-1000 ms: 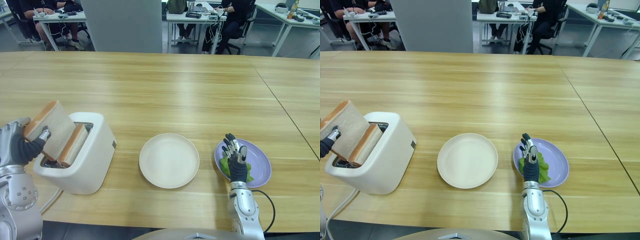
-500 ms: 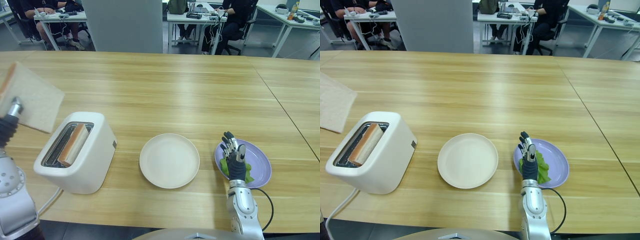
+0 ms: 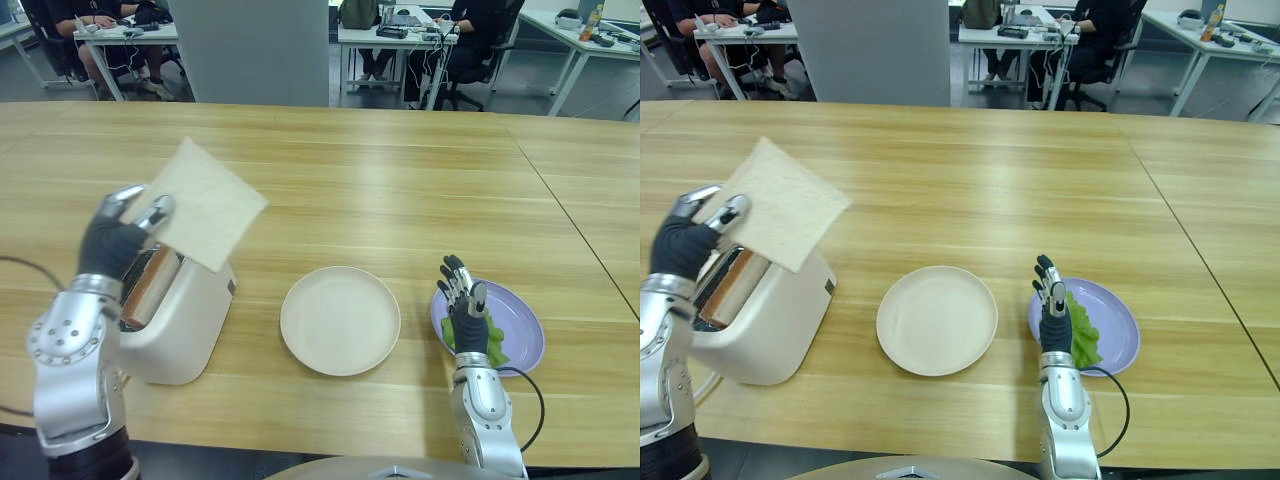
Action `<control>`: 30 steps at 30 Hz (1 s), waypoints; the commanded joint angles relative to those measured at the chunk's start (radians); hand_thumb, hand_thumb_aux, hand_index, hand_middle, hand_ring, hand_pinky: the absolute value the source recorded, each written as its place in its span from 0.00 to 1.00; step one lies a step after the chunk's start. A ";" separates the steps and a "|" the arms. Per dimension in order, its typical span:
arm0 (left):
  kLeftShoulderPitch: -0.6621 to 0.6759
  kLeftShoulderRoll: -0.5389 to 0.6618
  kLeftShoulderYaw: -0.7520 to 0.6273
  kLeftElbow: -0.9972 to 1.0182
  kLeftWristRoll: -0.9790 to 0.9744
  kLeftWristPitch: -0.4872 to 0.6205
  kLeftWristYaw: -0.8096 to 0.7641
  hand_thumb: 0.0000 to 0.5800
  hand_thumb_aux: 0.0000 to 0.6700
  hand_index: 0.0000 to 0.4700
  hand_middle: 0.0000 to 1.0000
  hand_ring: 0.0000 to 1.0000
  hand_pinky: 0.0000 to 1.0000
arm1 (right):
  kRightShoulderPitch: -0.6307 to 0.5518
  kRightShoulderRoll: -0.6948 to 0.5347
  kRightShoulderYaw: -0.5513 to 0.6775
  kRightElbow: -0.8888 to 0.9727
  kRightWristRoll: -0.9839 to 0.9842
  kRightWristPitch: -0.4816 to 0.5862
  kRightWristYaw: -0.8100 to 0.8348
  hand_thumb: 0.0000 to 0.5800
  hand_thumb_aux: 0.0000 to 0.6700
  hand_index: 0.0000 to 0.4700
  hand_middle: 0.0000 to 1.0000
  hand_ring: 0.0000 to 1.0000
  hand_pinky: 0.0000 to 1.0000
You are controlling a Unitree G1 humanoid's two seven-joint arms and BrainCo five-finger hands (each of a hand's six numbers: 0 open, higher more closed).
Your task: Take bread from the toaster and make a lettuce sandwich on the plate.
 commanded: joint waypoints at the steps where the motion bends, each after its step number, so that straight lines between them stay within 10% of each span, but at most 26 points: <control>1: -0.018 0.004 -0.127 0.055 -0.059 0.054 -0.085 1.00 1.00 0.98 1.00 1.00 1.00 | 0.003 -0.011 0.014 -0.067 -0.047 -0.052 -0.005 0.00 0.00 0.00 0.00 0.00 0.00; 14: -0.120 -0.046 -0.568 0.392 0.029 0.004 -0.285 1.00 1.00 0.98 1.00 1.00 1.00 | 0.014 -0.058 0.047 -0.140 -0.169 -0.106 -0.007 0.00 0.00 0.00 0.00 0.00 0.00; 30: -0.447 -0.077 -0.730 0.776 0.249 -0.195 -0.354 1.00 1.00 0.98 1.00 1.00 1.00 | 0.072 -0.219 -0.090 -0.061 -0.209 -0.126 -0.020 0.00 0.00 0.00 0.00 0.00 0.00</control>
